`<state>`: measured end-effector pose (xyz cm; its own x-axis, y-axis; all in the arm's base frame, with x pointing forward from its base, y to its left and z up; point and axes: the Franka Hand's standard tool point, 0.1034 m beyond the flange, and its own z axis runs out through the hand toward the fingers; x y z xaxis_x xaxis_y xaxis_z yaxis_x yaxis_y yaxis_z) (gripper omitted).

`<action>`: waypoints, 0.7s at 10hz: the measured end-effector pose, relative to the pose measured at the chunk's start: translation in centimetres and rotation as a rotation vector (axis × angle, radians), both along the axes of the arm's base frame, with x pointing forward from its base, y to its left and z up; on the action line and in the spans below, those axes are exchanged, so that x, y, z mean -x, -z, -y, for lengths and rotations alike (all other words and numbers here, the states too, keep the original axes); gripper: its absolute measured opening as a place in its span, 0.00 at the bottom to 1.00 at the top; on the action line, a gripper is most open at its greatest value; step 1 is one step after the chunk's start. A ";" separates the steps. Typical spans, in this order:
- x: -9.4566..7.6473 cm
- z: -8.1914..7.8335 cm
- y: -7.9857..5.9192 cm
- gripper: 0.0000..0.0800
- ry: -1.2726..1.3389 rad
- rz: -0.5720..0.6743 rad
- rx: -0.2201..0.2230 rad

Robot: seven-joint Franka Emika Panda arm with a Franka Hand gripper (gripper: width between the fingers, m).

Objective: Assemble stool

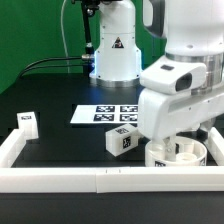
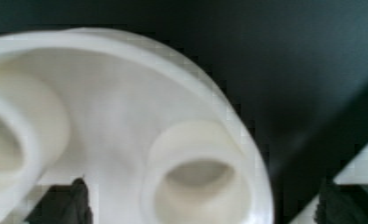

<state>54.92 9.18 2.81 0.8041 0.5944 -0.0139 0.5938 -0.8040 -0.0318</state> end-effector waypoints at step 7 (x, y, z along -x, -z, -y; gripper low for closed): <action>2.5 -1.4 -4.7 0.81 0.071 -0.013 0.008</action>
Offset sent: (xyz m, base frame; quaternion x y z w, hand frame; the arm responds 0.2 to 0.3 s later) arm -0.0513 0.0247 0.0405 -0.0153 -0.0321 0.0494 0.9981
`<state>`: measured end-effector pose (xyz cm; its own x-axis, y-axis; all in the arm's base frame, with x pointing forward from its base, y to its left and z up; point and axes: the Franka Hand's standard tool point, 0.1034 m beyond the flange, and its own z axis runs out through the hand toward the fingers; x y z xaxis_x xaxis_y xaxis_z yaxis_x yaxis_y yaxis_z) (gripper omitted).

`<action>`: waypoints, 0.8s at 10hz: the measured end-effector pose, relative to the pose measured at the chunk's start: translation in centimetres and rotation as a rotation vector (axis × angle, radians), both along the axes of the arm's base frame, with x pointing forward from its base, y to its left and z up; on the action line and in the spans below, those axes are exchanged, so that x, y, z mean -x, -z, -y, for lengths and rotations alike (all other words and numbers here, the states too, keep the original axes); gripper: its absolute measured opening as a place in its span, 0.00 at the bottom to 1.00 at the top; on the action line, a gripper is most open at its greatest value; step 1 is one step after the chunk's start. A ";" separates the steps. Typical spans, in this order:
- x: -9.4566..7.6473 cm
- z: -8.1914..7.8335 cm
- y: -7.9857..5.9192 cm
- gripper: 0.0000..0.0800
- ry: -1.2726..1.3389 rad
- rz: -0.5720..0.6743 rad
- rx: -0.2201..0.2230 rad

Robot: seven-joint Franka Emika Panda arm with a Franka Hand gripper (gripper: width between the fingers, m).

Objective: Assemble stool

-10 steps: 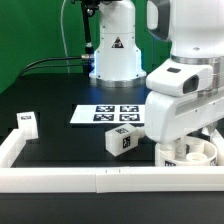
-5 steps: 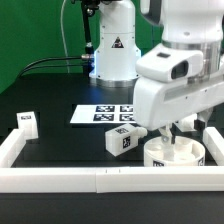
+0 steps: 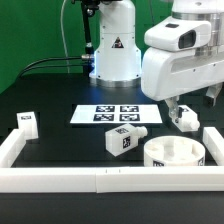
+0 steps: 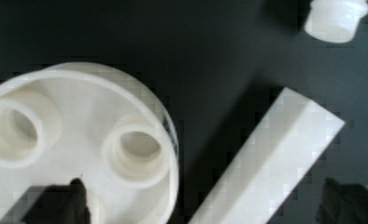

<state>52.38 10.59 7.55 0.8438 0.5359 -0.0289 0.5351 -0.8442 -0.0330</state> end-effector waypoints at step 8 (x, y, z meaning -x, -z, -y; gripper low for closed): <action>4.7 -1.7 0.0 0.81 0.061 0.009 -0.002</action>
Offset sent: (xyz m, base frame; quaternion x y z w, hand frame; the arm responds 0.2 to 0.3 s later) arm -0.0616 0.0200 0.0024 -0.0082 0.0170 0.0290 0.9994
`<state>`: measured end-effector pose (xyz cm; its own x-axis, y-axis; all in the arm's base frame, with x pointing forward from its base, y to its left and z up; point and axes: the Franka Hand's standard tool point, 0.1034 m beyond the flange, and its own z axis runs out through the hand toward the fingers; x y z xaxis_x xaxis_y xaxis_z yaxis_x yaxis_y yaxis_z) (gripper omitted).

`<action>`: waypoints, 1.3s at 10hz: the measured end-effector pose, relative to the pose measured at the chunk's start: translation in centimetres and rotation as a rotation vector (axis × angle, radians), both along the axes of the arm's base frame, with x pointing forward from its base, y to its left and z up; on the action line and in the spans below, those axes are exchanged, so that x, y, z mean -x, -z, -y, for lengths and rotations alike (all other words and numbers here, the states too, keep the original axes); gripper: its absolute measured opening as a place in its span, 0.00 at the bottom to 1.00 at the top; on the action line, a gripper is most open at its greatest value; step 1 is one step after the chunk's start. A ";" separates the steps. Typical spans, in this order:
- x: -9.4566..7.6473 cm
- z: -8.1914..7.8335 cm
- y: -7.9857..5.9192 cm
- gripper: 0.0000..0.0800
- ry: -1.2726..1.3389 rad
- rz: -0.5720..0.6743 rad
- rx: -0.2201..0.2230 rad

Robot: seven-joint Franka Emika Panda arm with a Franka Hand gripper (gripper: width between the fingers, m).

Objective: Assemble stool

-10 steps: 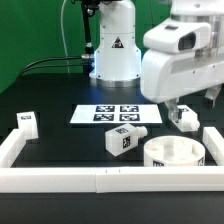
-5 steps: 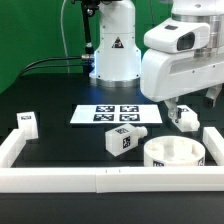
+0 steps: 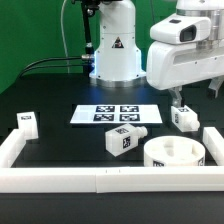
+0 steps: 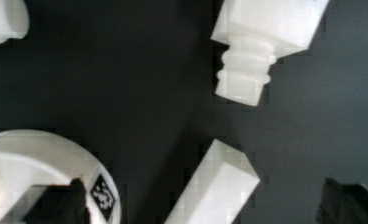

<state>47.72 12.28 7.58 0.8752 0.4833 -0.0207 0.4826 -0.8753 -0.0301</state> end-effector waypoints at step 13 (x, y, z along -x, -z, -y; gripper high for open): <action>7.0 -0.7 6.2 0.81 0.260 -0.037 0.017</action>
Offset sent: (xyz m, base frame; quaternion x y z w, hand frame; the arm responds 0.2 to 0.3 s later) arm -0.0509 0.0052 -0.0289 -0.0248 -0.0082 0.2190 0.9754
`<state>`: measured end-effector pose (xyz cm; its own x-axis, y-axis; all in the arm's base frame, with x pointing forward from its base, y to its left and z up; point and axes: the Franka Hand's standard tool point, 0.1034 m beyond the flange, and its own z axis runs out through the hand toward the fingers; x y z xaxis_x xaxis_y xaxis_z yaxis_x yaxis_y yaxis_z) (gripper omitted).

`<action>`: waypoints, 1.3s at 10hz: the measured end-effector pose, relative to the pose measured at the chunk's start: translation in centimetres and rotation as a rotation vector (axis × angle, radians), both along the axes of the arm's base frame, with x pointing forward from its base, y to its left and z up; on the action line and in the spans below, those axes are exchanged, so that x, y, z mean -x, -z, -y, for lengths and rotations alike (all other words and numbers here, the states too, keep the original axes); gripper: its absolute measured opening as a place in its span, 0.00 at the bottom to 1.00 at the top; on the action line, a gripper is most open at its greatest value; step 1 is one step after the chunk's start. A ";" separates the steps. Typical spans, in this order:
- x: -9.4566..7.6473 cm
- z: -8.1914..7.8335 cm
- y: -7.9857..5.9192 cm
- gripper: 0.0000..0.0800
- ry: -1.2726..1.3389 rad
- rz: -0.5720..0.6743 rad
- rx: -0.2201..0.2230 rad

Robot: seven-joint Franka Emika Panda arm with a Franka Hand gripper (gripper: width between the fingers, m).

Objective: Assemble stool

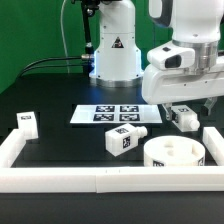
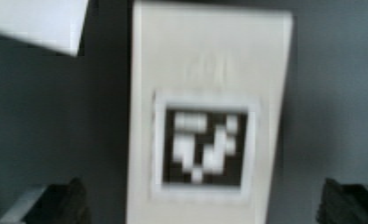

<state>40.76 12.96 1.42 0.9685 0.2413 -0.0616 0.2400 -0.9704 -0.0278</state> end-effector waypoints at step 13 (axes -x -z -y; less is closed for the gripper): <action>-0.5 0.4 0.1 0.42 -0.435 0.034 -0.020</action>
Offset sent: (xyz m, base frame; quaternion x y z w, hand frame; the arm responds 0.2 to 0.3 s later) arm 0.0000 0.0000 0.0000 0.0000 0.0000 0.0000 1.0000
